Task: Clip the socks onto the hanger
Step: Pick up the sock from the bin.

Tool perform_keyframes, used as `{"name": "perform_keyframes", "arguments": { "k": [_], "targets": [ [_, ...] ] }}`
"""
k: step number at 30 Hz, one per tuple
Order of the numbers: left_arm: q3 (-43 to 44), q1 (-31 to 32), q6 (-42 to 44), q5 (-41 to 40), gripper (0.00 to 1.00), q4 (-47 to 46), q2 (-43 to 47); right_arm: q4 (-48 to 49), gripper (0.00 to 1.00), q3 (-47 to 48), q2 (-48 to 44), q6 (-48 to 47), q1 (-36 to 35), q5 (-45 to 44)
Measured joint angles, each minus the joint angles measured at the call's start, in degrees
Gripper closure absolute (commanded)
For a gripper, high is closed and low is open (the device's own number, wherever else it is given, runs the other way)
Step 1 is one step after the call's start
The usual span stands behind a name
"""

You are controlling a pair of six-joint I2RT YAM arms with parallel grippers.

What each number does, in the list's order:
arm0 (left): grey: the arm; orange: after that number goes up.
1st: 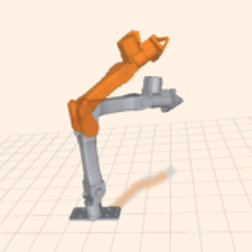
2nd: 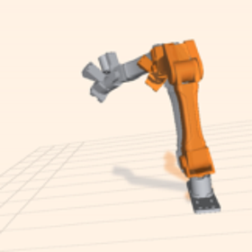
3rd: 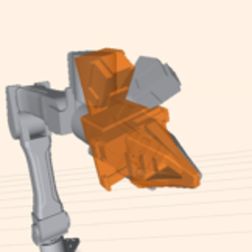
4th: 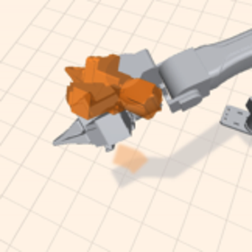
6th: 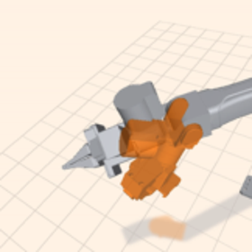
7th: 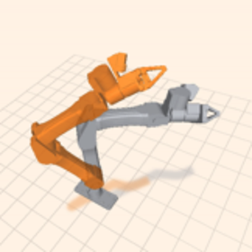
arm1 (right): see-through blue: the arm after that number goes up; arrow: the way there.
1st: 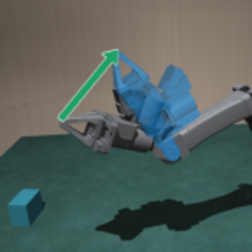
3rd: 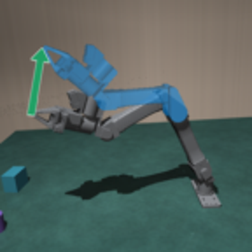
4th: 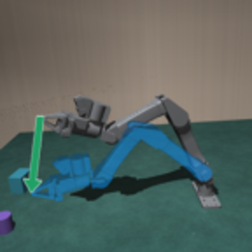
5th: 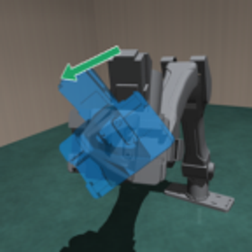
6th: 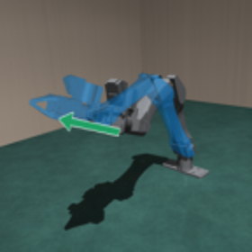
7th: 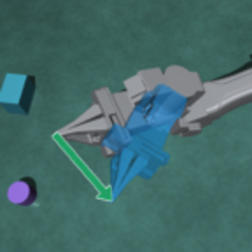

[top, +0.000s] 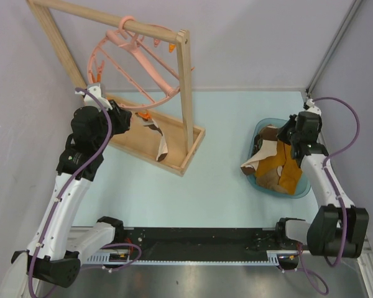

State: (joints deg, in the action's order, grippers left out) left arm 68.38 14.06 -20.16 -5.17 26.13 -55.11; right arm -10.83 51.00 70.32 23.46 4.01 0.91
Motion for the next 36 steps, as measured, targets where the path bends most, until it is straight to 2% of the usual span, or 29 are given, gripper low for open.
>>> {"name": "perform_keyframes", "arguments": {
  "k": [7, 12, 13, 15, 16, 19, 22, 25, 36],
  "targets": [
    [0.0, 0.0, -0.3, 0.0, 0.89, 0.0, 0.0, -5.6, 1.0, -1.4, -8.1, 1.0, 0.0, 0.1],
    [0.0, 0.0, -0.4, 0.6, 0.88, 0.0, 0.0, -12.3, 0.87, -10.4, -13.4, 3.1, 0.0, 0.7],
    [0.0, 0.0, -0.4, 0.7, 0.89, 0.0, 0.0, -13.8, 0.77, -11.5, -13.9, 3.4, 0.0, 0.7],
    [0.0, 0.0, -0.4, 0.9, 0.89, 0.0, 0.1, -17.7, 0.65, -13.1, -15.0, 4.3, 0.0, 0.5],
    [0.0, 0.0, -0.4, 0.9, 0.89, 0.0, 0.1, -19.5, 0.52, -13.5, -15.7, 4.8, 0.0, 0.0],
    [0.0, 0.0, -0.4, 1.0, 0.89, 0.1, 0.4, -23.8, 0.35, -13.7, -20.2, 5.9, 0.0, -2.8],
    [0.0, 0.0, -0.4, 1.1, 0.89, 0.2, 0.7, -25.3, 0.34, -13.4, -26.6, 6.6, 0.0, -5.8],
    [0.0, 0.0, -0.4, 1.1, 0.88, 0.2, 0.9, -25.0, 0.41, -11.6, -28.2, 6.6, 0.0, -7.8],
    [0.0, 0.0, -0.8, 1.1, 0.89, 0.3, 1.0, -15.3, 0.48, -10.5, -13.9, 10.8, 0.2, -8.9]
  ]
}}
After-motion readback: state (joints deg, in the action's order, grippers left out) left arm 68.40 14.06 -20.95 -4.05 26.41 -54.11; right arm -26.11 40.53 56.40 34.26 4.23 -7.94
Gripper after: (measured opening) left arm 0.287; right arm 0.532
